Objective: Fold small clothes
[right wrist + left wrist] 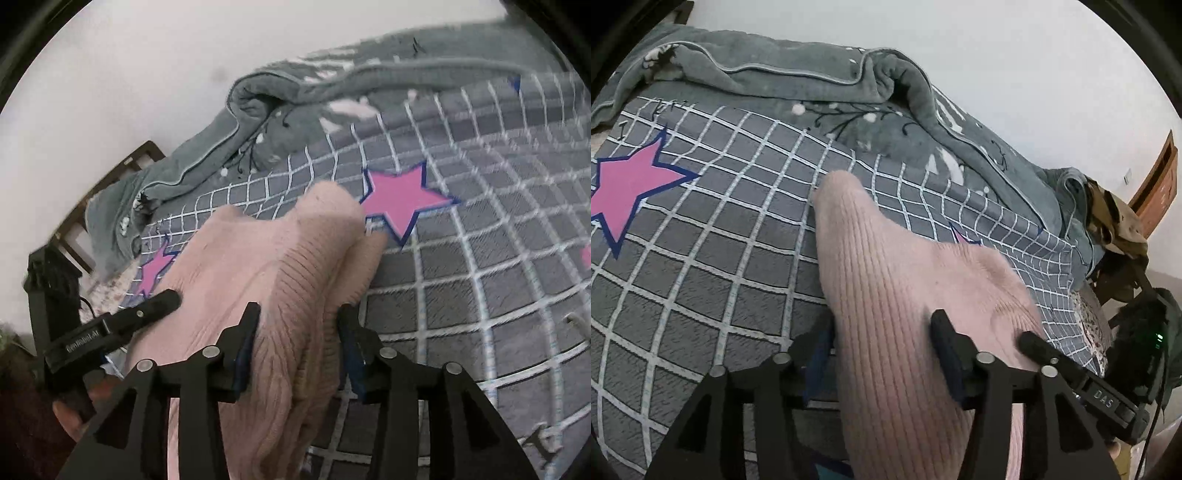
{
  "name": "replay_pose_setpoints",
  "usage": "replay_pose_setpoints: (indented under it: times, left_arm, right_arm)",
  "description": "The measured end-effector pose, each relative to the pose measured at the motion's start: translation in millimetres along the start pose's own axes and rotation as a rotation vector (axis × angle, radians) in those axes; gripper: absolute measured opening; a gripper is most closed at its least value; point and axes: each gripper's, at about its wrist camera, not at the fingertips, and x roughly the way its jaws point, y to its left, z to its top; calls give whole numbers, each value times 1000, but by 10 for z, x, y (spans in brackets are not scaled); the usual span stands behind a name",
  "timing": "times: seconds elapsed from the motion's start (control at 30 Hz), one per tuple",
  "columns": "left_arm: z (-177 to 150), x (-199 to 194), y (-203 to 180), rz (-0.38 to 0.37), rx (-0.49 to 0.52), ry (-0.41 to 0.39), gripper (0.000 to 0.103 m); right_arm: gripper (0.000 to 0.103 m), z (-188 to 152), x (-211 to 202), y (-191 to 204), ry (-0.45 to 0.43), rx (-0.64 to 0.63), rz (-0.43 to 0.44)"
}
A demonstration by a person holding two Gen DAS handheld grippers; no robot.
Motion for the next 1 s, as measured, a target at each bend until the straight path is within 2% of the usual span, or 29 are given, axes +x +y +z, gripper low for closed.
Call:
replay_pose_setpoints:
  times: [0.13,0.3,0.43,0.57,0.8,1.0]
  left_arm:
    - [-12,-9,13,16,-7,2,59]
    - [-27,-21,-30,48,21,-6,61]
    - [-33,-26,-64,66,43,-11,61]
    - [-41,-42,-98,88,66,-22,62]
    - [-75,-99,-149,116,110,-44,65]
    - [-124,-176,-204,163,152,-66,68]
  right_arm:
    - [44,8,-180,165,-89,-88,-90]
    - [43,20,-119,177,-85,-97,-126]
    - [27,-6,-43,202,-64,-110,-134]
    - [11,-49,-84,301,-90,-162,-167]
    - [9,-34,-149,168,-98,-93,-128]
    - [9,-54,-139,160,-90,-96,-142]
